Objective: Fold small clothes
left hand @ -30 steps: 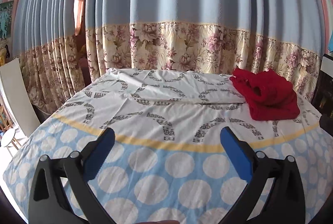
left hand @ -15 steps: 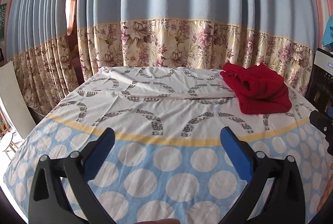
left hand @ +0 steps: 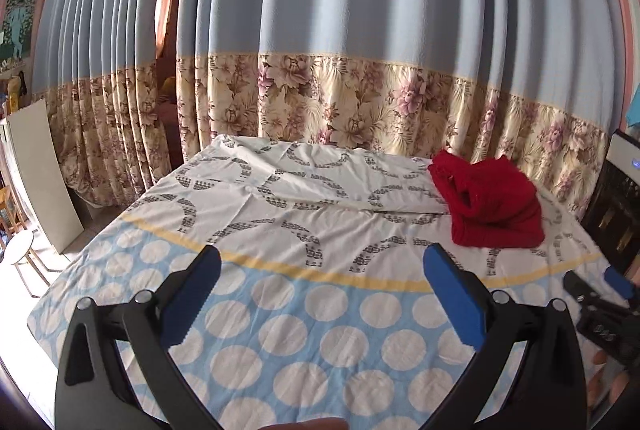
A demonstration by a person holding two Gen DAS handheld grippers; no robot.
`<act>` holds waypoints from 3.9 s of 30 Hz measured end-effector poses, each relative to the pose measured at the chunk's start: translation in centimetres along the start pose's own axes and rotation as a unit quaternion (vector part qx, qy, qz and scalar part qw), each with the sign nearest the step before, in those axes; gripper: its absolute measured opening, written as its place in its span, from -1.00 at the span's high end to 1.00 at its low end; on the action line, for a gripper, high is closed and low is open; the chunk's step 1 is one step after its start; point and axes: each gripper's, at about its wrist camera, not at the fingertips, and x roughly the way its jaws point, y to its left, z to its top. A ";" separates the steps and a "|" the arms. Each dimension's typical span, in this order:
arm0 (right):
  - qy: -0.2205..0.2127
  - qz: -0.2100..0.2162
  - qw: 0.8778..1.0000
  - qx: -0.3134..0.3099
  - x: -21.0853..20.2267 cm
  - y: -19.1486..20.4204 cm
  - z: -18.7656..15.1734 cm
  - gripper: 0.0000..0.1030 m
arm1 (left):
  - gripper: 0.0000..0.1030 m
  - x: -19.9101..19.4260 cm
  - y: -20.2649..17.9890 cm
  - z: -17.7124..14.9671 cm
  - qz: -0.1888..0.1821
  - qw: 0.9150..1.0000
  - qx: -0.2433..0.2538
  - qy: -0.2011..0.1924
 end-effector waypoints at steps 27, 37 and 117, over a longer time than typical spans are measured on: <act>-0.052 -0.035 0.998 0.008 -6.2 0.6 3.2 -0.94 | -0.97 -1.6 0.5 3.8 -0.004 1.000 -0.001 -0.007; -0.034 -0.052 0.998 -0.001 -3.5 -0.2 3.6 -0.94 | -0.97 2.3 0.9 1.1 -0.009 1.000 0.011 0.014; -0.005 -0.022 1.000 -0.002 -1.1 -0.9 3.5 -0.94 | -0.97 4.8 -0.1 -0.6 0.010 0.998 0.051 0.044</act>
